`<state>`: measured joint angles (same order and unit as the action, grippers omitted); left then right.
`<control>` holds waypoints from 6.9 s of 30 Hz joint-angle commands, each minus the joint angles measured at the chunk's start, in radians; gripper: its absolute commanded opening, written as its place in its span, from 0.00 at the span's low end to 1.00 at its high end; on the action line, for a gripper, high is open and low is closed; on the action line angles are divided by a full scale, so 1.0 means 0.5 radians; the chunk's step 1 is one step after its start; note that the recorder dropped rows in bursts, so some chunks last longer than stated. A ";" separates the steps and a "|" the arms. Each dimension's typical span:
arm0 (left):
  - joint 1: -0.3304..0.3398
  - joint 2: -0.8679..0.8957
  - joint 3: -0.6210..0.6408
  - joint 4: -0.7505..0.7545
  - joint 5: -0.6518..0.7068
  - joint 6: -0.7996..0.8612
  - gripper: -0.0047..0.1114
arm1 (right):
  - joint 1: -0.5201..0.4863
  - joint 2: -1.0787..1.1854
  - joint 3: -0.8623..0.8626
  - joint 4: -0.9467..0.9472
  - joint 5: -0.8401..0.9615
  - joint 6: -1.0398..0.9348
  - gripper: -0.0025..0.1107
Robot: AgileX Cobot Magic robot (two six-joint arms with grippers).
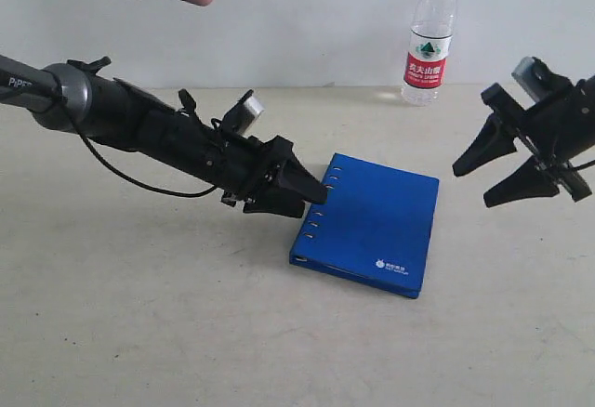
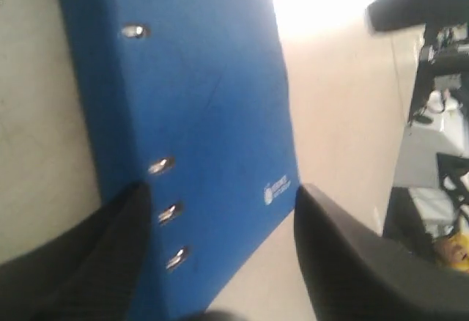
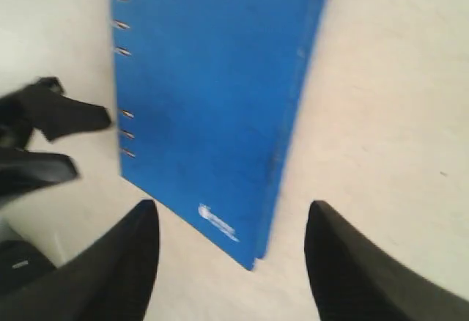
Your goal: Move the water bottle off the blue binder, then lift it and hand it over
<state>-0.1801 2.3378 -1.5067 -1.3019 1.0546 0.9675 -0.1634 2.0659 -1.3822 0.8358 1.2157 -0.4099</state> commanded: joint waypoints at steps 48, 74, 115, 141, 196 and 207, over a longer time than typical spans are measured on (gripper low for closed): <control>0.084 0.129 -0.005 -0.426 0.319 0.033 0.51 | 0.257 0.427 0.045 0.873 0.011 -0.993 0.48; 0.378 0.129 -0.005 -0.540 0.333 0.039 0.46 | 0.532 0.218 0.045 0.756 -0.336 -0.973 0.20; 0.345 0.190 -0.005 -0.762 0.255 0.653 0.61 | 0.524 0.075 0.045 0.908 0.011 -1.606 0.02; 0.195 0.195 -0.024 -0.885 0.333 0.901 0.08 | 0.524 0.075 0.045 0.680 -0.122 -1.396 0.26; 0.099 0.142 -0.024 -0.828 0.333 0.578 0.08 | 0.522 0.043 0.045 0.335 -0.600 -1.020 0.02; 0.269 -0.090 -0.024 -0.629 0.333 0.714 0.08 | 0.288 -0.552 0.045 -0.597 -0.601 -0.506 0.02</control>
<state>-0.0552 2.3623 -1.5175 -1.6474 1.1974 1.3036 0.0211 1.8791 -1.3540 0.6969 0.8936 -0.7126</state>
